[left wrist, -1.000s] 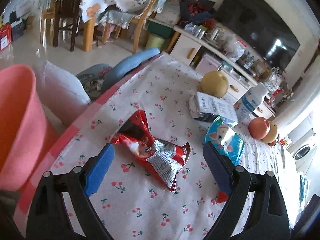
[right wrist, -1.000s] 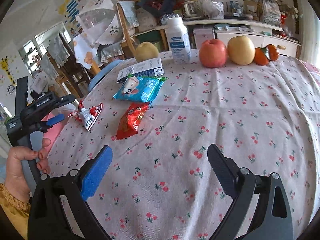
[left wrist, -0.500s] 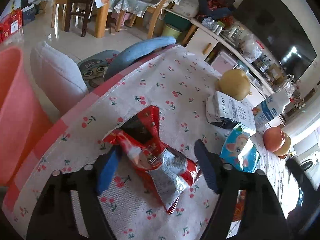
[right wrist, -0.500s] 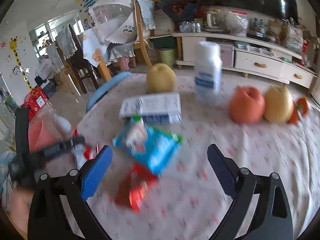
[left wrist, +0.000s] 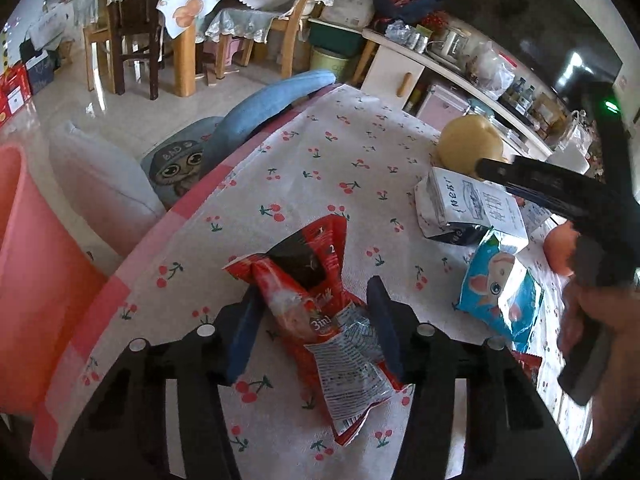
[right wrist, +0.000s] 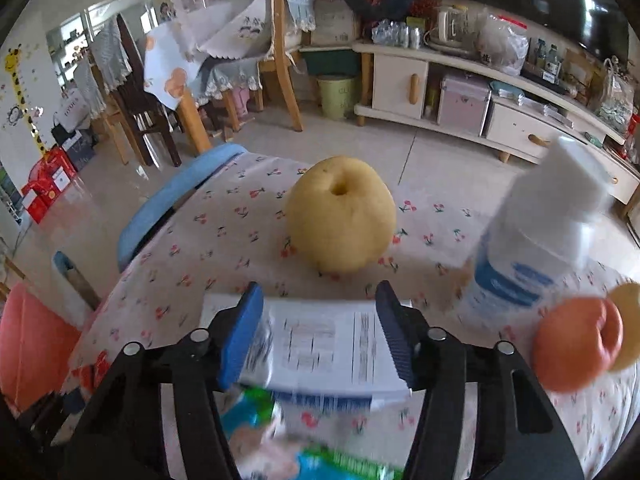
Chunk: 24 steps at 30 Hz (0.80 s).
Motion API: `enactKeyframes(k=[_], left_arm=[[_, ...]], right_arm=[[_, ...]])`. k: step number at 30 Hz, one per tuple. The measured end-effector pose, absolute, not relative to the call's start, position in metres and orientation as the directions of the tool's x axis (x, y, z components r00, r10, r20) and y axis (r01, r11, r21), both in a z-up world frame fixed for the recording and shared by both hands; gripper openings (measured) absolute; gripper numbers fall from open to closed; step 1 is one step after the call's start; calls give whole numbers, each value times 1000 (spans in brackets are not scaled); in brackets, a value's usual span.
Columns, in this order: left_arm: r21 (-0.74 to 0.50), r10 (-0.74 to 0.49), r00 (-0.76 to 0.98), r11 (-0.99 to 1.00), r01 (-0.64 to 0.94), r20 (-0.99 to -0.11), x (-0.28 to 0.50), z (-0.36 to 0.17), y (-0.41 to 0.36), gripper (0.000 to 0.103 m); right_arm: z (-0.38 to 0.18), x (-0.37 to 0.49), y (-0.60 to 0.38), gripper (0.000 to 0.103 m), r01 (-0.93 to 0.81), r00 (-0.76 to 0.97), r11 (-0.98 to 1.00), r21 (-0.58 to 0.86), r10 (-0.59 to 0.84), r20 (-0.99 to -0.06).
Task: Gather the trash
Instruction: 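Grasp the red-and-silver chip bag with the left gripper while the right grasps the white milk box, then hold the chip bag in the left gripper while the right grasps the blue cartoon packet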
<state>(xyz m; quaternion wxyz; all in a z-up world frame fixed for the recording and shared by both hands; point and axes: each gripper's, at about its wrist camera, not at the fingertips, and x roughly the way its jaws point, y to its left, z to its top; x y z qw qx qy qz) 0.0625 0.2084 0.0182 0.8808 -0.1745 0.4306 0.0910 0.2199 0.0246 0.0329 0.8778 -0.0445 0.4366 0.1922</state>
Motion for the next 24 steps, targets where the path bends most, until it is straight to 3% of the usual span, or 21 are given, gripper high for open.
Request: enactKeyframes(k=[5,13,24], left_arm=[[-230,-3,615,929,-291,-789,63,19,208,51],[-221,-37,603,947,-233,-797,60,19,201,51],[-212,-135,580,975,-67,-804,42,19,160,51]], right_arm=[[25,234,33,54,-396,504,914,88,297,-811],[18,218,21,53,-437,364,876,203,379,-851],[18,128,-33,53,-383,419,902,200,363,-832]])
